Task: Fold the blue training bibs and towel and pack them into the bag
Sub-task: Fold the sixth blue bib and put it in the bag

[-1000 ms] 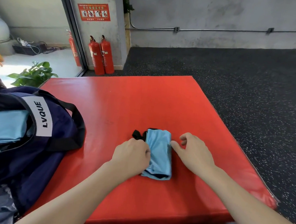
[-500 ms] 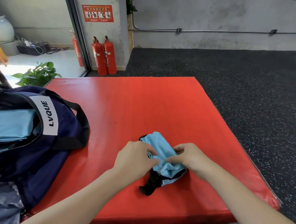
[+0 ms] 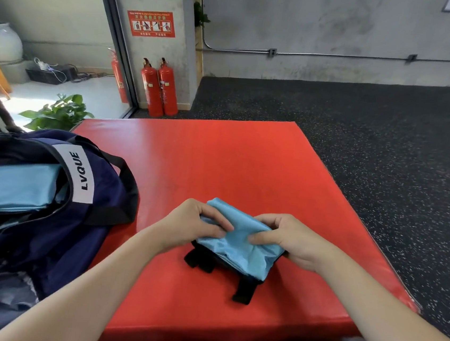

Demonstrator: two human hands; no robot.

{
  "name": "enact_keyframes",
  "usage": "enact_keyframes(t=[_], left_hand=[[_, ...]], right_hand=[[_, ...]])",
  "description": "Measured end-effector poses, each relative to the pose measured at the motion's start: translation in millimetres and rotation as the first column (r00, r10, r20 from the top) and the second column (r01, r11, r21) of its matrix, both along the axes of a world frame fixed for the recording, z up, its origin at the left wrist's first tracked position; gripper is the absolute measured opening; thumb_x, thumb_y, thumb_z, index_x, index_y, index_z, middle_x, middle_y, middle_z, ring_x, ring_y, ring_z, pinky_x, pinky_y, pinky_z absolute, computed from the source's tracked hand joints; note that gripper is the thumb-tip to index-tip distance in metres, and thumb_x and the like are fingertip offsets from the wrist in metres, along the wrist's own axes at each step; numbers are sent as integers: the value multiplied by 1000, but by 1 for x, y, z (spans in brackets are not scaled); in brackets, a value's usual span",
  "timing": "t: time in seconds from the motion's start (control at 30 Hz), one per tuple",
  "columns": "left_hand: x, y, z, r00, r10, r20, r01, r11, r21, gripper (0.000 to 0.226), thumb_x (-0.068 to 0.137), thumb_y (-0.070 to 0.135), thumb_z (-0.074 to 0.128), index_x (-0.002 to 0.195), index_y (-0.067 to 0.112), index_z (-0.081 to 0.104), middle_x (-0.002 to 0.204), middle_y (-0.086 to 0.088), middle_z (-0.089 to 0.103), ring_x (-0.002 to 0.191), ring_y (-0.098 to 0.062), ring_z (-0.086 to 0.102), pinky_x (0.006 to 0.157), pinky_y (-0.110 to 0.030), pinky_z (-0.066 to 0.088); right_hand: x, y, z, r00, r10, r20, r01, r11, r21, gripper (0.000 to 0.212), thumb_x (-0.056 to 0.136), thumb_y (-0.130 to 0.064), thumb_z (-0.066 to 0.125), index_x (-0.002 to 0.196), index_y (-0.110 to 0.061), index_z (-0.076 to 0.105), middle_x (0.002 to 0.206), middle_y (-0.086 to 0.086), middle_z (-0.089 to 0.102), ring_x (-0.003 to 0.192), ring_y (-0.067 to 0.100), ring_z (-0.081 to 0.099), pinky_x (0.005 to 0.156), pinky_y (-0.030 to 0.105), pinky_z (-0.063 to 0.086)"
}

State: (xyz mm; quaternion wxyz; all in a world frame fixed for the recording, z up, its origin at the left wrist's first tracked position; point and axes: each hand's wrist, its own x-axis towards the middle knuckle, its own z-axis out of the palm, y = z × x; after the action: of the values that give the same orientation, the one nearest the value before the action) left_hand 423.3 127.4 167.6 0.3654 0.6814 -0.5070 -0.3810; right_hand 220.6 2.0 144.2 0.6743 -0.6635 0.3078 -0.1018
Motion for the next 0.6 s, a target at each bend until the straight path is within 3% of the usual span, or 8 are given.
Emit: enact_keyframes(t=[0.1,0.3,0.4,0.53,0.6], left_hand=[[0,6,-2,996,79,40,-76,995,-72,19,87,9,74,90,26,81,94,12,76,86,6,64,75,-8,46],[10,28,-1,962,274,-4,-267,934,-236,18,92,13,71,97,27,79,89,24,74,77,10,61,72,-5,42],[16,40,4,948,318,-19,-310,907,-284,22,91,14,69,102,32,77,80,25,69,67,5,56,67,-8,42],[26,59,5,941,337,5,-322,904,-280,34,80,32,76,111,45,70,109,26,68,106,0,62,97,-27,50],[30,72,7,941,337,33,-315,906,-283,41,77,39,77,116,48,66,114,33,64,117,-1,57,105,-32,46]], right_hand=[[0,4,2,999,-34,-10,34,999,30,28,82,1,76,109,-8,73,91,8,73,80,18,67,66,25,53],[3,14,6,997,-54,48,50,997,63,43,80,-3,80,120,-12,68,112,13,75,97,26,72,84,38,59],[13,28,9,975,-173,142,174,985,7,37,83,-4,77,118,-8,64,104,17,75,88,25,73,78,35,61],[31,51,13,912,-327,249,351,935,-57,36,86,-3,75,114,-10,53,91,15,74,76,20,72,68,37,61],[39,61,12,891,-354,284,404,904,-140,31,88,-5,75,103,-12,49,83,11,71,69,13,67,61,26,55]])
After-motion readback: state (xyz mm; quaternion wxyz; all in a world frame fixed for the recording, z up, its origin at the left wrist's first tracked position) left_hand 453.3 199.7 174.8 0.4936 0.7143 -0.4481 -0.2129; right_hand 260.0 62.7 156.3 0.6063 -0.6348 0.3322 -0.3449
